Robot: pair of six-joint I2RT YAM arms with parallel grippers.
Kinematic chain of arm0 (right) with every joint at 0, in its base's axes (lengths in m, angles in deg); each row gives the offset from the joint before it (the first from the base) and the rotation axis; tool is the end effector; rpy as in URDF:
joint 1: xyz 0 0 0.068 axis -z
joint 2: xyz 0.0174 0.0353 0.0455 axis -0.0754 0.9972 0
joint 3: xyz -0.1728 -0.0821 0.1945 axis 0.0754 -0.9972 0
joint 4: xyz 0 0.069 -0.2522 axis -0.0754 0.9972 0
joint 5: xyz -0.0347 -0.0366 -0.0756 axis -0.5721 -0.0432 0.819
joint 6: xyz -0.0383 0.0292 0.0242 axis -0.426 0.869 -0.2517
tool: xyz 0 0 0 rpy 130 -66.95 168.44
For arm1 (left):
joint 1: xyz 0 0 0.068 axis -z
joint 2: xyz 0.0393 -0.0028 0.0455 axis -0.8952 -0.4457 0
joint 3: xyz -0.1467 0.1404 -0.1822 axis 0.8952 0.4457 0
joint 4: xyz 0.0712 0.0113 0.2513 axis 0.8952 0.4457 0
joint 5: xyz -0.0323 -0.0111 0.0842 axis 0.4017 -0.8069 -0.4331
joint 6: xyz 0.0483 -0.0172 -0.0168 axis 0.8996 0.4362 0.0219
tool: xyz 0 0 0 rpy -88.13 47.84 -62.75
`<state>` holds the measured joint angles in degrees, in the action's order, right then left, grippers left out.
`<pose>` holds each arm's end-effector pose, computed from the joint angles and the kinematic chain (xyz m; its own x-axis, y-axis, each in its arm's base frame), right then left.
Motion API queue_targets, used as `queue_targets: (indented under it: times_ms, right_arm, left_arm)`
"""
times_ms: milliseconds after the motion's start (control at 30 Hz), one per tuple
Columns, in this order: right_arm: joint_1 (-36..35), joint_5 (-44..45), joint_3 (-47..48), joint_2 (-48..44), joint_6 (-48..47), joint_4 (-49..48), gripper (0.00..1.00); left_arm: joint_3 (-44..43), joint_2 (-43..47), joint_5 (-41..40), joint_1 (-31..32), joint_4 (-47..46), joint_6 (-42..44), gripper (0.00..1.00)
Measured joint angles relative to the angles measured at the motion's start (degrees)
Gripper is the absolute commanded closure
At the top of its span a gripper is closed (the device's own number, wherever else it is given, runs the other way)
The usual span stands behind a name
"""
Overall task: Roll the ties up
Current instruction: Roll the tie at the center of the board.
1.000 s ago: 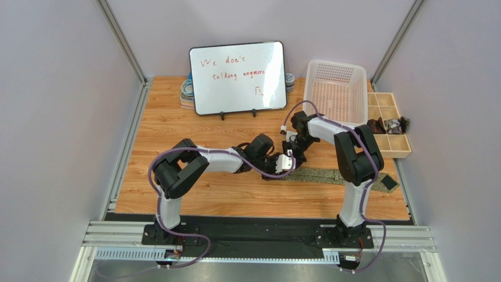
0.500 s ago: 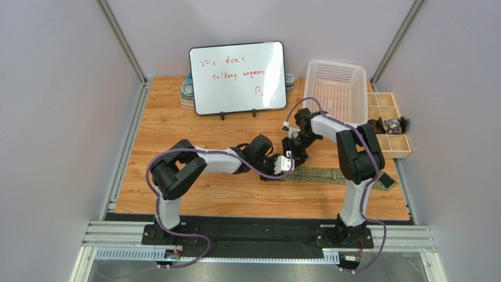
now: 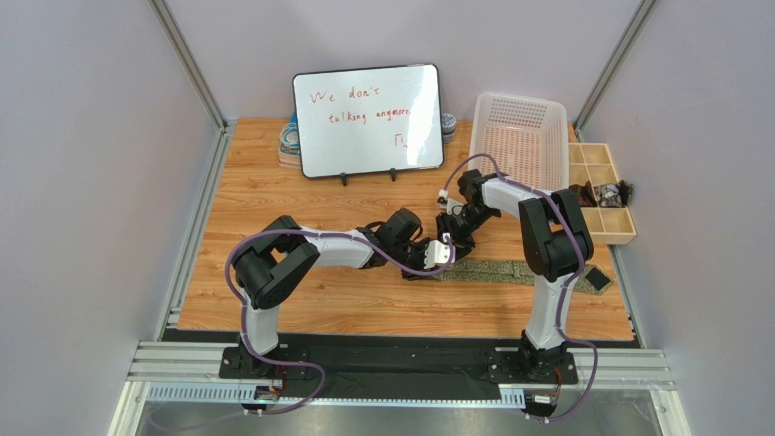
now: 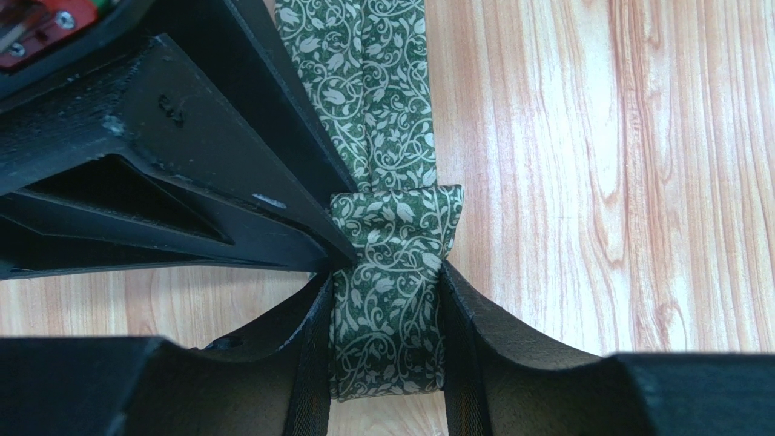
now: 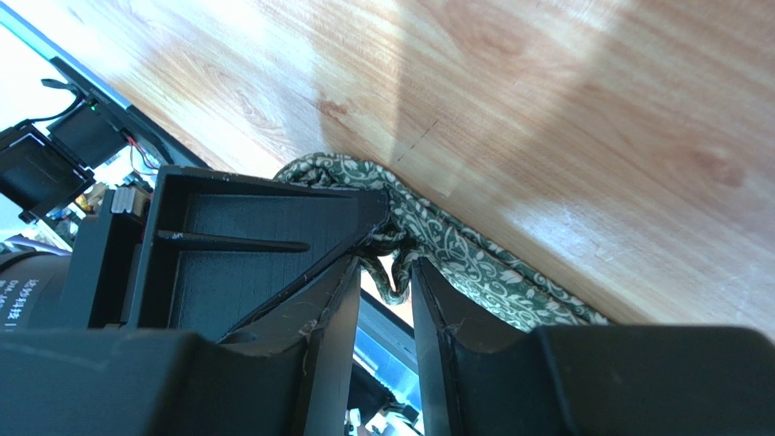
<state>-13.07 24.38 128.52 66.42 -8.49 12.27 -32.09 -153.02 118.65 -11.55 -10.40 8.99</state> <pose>0.3206 0.1242 0.1405 -0.9631 -0.2222 0.1520 -0.0812 0.7780 0.6230 0.2229 -0.3139 0.1392 0.0832 0.6211 -0.7793 0.9962 -0.0717 0.0492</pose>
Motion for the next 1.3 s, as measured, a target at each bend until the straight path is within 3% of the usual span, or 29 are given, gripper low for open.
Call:
queue_targets:
  times_ms: [100, 267, 367, 400, 433, 733, 1033, 1300]
  right_arm:
    - [0.04, -0.09, -0.09, -0.02, -0.59, 0.94, 0.53]
    - [0.07, -1.18, -1.01, -0.17, -1.25, 2.01, 0.57]
    - [-0.04, -2.01, -1.77, -0.24, -1.18, 1.73, 0.77]
    - [-0.15, -2.08, -1.81, -0.24, -1.31, 1.73, 0.93]
    - [-0.35, -2.1, -1.81, -0.24, -1.29, 1.64, 1.0]
    - [-1.38, 0.63, -0.74, -0.24, -1.53, 1.46, 1.0]
    - [-2.71, 4.68, -0.5, 0.72, -1.16, 0.35, 1.0]
    - [-2.4, 5.2, -0.39, 2.56, 0.55, 0.44, 1.0]
  left_arm:
    - [0.0, 0.0, 0.11, -0.07, 0.07, -0.07, 0.76]
    - [0.0, 0.0, 0.35, -0.2, 0.04, -0.15, 0.76]
    - [-0.02, 0.0, 0.44, -0.26, 0.04, -0.15, 0.76]
    - [-0.02, 0.0, 0.48, -0.26, 0.04, -0.15, 0.76]
    - [-0.02, 0.0, 0.52, -0.28, 0.04, -0.15, 0.76]
    - [0.0, 0.0, 1.44, -0.79, 0.37, 0.26, 0.72]
    - [0.42, 0.42, 2.21, -1.79, 0.7, 0.42, 0.36]
    - [8.52, 7.65, 1.73, -4.13, 0.52, -2.03, 0.33]
